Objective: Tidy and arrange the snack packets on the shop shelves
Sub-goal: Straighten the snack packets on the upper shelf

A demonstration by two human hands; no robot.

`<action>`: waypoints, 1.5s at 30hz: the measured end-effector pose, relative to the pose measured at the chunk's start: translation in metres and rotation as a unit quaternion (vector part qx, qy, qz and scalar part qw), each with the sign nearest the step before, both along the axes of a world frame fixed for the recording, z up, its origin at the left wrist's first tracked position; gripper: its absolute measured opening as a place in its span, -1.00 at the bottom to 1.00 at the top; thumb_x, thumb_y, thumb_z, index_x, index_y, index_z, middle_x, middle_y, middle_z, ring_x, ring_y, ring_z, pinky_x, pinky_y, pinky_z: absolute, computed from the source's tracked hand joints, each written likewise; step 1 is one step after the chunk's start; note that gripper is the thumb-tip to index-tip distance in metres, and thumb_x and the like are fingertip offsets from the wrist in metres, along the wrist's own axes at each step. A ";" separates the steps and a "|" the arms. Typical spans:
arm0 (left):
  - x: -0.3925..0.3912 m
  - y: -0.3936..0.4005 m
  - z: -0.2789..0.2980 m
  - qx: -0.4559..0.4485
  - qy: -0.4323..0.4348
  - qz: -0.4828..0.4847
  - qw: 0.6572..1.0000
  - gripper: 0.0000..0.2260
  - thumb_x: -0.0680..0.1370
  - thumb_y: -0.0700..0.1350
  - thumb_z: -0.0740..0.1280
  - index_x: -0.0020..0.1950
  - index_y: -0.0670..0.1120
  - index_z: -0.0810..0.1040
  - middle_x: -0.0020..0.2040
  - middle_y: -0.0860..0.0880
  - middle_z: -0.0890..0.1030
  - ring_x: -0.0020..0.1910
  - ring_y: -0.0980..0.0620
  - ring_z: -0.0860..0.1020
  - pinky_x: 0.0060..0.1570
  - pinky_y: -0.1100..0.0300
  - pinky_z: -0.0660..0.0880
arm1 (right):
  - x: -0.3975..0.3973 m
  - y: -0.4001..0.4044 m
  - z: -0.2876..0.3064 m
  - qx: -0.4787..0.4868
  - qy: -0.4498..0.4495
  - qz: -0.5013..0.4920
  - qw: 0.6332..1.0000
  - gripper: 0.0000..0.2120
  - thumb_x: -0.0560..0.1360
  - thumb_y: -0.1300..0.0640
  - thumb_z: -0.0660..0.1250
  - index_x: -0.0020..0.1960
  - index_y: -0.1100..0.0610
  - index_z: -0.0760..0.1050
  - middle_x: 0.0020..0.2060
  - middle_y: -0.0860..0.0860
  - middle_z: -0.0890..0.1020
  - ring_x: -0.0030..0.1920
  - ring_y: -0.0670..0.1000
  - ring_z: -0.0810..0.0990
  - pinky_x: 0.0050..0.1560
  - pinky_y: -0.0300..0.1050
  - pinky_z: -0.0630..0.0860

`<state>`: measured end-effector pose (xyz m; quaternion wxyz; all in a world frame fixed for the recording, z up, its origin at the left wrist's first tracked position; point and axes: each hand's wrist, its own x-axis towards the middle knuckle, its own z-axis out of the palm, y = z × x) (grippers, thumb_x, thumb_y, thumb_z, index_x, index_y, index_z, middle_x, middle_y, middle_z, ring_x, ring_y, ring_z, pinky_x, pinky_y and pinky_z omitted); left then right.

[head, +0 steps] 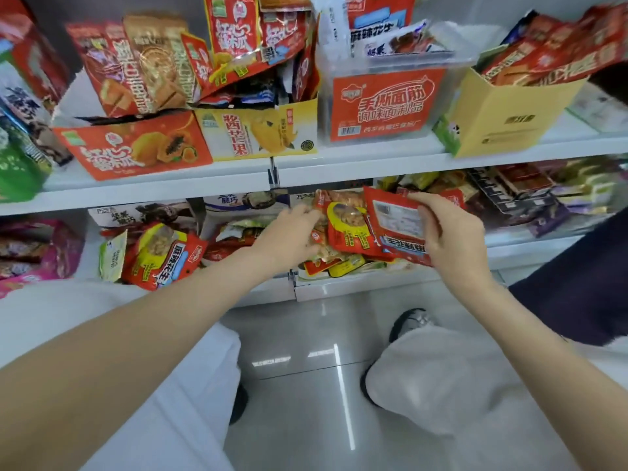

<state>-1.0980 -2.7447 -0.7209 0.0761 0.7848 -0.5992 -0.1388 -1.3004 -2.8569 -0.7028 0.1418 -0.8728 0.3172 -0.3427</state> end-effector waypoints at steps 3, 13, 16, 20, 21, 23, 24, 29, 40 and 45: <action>-0.003 -0.015 -0.010 0.026 -0.109 -0.073 0.991 -0.49 0.52 0.01 0.28 0.42 -0.08 0.25 0.41 -0.14 0.26 0.34 -0.18 0.26 0.27 -0.02 0.32 | -0.023 -0.006 0.005 0.063 -0.012 -0.037 0.997 -0.71 0.54 0.34 0.15 0.23 0.19 0.43 -0.01 0.14 0.63 -0.06 0.12 0.59 -0.05 -0.18 0.39; -0.028 -0.053 -0.026 0.082 -0.266 -0.118 0.953 -0.64 0.52 -0.16 0.28 0.30 -0.10 0.35 0.25 -0.15 0.47 0.21 -0.17 0.44 0.04 -0.03 0.46 | -0.062 -0.038 -0.017 0.386 -0.015 -0.114 0.915 -0.81 0.47 0.37 0.29 0.06 0.25 0.57 -0.09 0.12 0.60 -0.21 -0.03 0.54 -0.23 -0.33 0.52; -0.027 -0.052 -0.003 -0.007 -0.256 -0.100 0.961 -0.72 0.45 -0.34 0.27 0.13 -0.12 0.46 -0.07 -0.14 0.62 -0.06 -0.17 0.58 -0.26 0.06 0.42 | -0.066 -0.037 -0.009 0.570 -0.155 -0.081 0.803 -0.68 0.44 0.46 0.28 0.11 0.16 0.44 -0.18 0.08 0.53 -0.27 -0.02 0.54 -0.35 -0.29 0.56; -0.021 -0.020 0.046 -0.111 -0.201 -0.061 0.971 -0.84 0.47 -0.32 0.26 0.01 -0.17 0.52 -0.19 -0.17 0.63 -0.21 -0.22 0.57 -0.34 0.11 0.30 | -0.069 -0.036 0.006 0.696 -0.229 -0.015 0.681 -0.49 0.40 0.51 0.20 0.20 0.03 0.41 -0.23 0.08 0.64 -0.37 -0.06 0.63 -0.34 -0.24 0.57; -0.015 -0.006 0.055 -0.132 -0.154 -0.035 0.979 -0.86 0.51 -0.27 0.25 0.04 -0.16 0.52 -0.18 -0.14 0.62 -0.19 -0.20 0.57 -0.33 0.12 0.31 | -0.068 -0.034 0.011 0.711 -0.250 0.020 0.657 -0.46 0.35 0.47 0.28 0.22 0.03 0.42 -0.24 0.07 0.67 -0.37 -0.07 0.63 -0.31 -0.25 0.58; -0.001 0.023 0.075 -0.153 -0.032 0.009 0.988 -0.88 0.54 -0.25 0.25 0.04 -0.13 0.53 -0.26 -0.04 0.58 -0.25 -0.05 0.55 -0.32 0.15 0.36 | -0.064 -0.029 0.019 0.723 -0.279 0.103 0.624 -0.23 0.05 0.33 0.56 0.22 0.03 0.45 -0.19 0.06 0.69 -0.30 -0.06 0.65 -0.31 -0.25 0.59; 0.007 0.037 0.084 -0.161 0.041 0.024 0.986 -0.89 0.53 -0.27 0.27 -0.03 -0.10 0.53 -0.30 0.03 0.55 -0.32 0.10 0.53 -0.33 0.26 0.39 | -0.060 -0.026 0.023 0.720 -0.281 0.140 0.619 -0.09 -0.09 0.27 0.62 0.23 0.01 0.45 -0.13 0.05 0.69 -0.26 -0.05 0.66 -0.32 -0.25 0.58; 0.047 0.097 0.114 -0.254 0.427 0.160 0.853 -0.62 0.51 -0.40 0.22 -0.32 0.04 0.55 -0.39 0.15 0.62 -0.41 0.27 0.56 -0.36 0.45 0.47 | -0.016 0.006 0.049 0.704 -0.311 0.225 0.598 -0.01 -0.17 0.25 0.65 0.24 0.04 0.45 -0.11 0.02 0.69 -0.24 -0.08 0.67 -0.27 -0.26 0.58; 0.064 0.114 0.140 -0.421 0.596 0.197 0.655 -0.84 0.55 -0.31 0.20 -0.19 -0.10 0.38 -0.22 -0.01 0.65 -0.30 0.10 0.62 -0.30 0.28 0.55 | 0.103 0.036 0.149 0.559 -0.375 0.154 0.723 -0.83 0.52 0.32 0.22 -0.20 0.11 0.39 -0.45 -0.05 0.65 -0.47 -0.11 0.61 -0.57 -0.27 0.47; 0.073 0.118 0.138 -0.534 0.364 0.217 0.732 -0.79 0.56 -0.30 0.22 -0.19 -0.03 0.33 -0.12 0.08 0.54 -0.20 0.22 0.54 -0.14 0.24 0.51 | 0.142 0.048 0.144 0.387 -0.359 0.125 0.840 -0.86 0.40 0.21 0.41 -0.27 0.00 0.58 -0.17 0.05 0.58 -0.21 -0.01 0.56 -0.27 -0.05 0.50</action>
